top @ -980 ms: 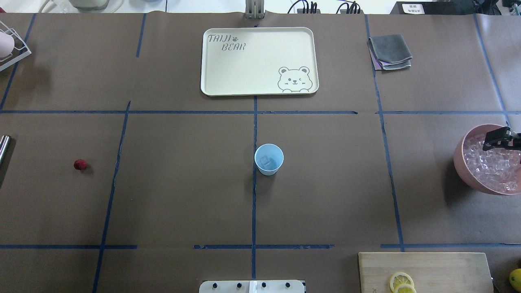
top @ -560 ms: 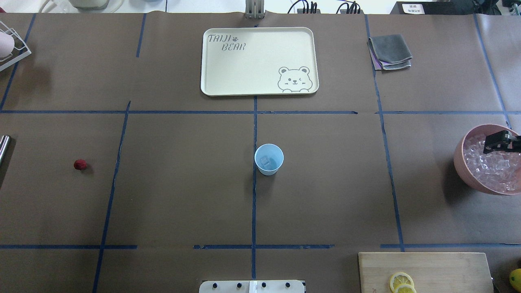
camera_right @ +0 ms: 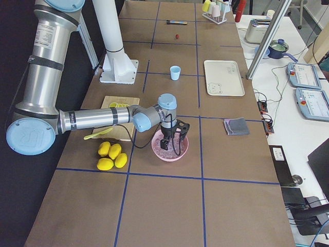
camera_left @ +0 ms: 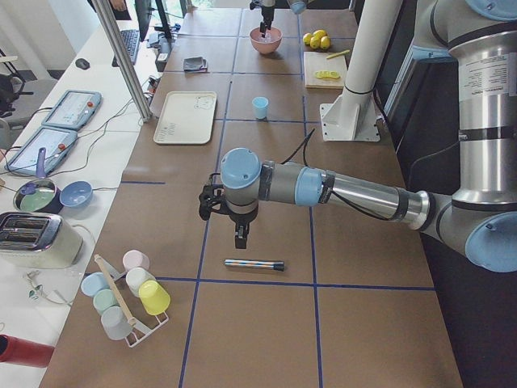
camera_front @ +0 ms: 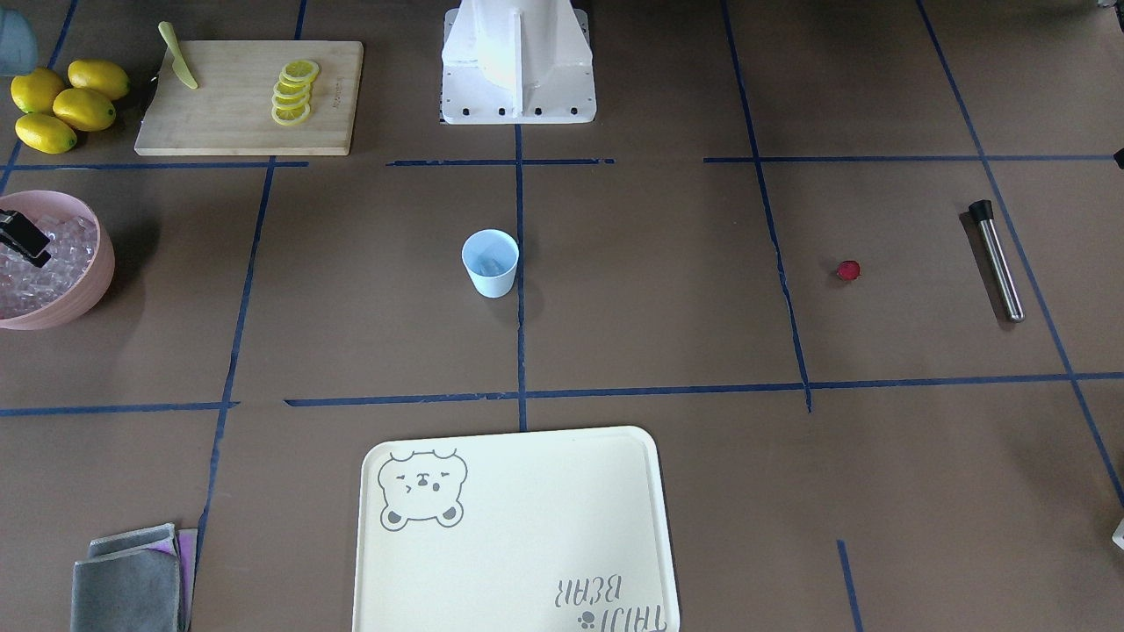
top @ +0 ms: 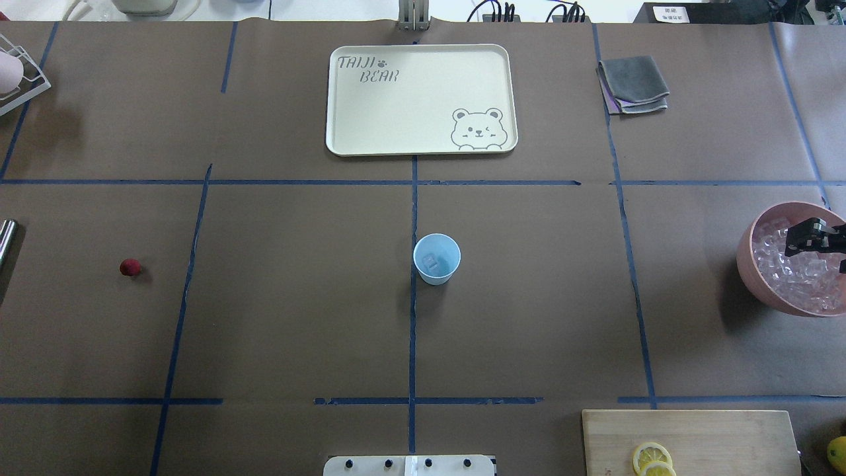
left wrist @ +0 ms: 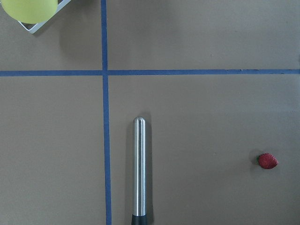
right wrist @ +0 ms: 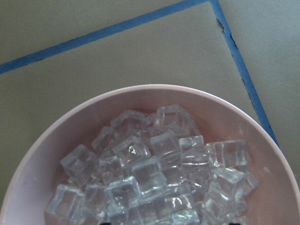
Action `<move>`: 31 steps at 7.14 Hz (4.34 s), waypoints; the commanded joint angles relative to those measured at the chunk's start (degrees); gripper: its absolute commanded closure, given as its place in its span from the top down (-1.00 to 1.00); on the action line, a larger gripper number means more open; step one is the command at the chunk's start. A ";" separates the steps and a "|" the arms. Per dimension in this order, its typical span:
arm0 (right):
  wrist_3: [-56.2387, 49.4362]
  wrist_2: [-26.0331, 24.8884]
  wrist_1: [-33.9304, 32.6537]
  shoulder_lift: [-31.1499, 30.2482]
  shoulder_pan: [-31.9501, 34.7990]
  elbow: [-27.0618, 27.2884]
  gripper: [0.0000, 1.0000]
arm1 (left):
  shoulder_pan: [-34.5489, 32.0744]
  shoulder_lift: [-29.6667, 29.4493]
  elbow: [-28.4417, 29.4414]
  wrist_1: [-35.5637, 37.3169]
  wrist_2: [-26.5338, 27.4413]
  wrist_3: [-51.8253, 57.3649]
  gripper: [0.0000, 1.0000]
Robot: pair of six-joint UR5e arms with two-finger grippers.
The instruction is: Mash ice and strawberries in cup
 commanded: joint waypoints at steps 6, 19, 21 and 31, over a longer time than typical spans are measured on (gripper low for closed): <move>0.24 0.09 0.04 -0.06 -0.95 -1.22 -0.91 | 0.00 0.00 0.00 -0.02 0.00 0.00 1.00; 51.31 -16.08 -0.67 46.43 -31.97 -6.05 -0.96 | 0.00 0.26 -0.18 -0.02 -0.09 0.00 1.00; 51.22 -16.17 -0.75 45.82 -32.06 -6.49 -0.90 | 0.00 0.70 -0.26 -0.02 -0.09 0.00 1.00; 8.20 7.11 -4.18 18.27 1.37 6.96 1.00 | 5.71 -0.96 -0.18 -0.11 0.53 -0.09 1.00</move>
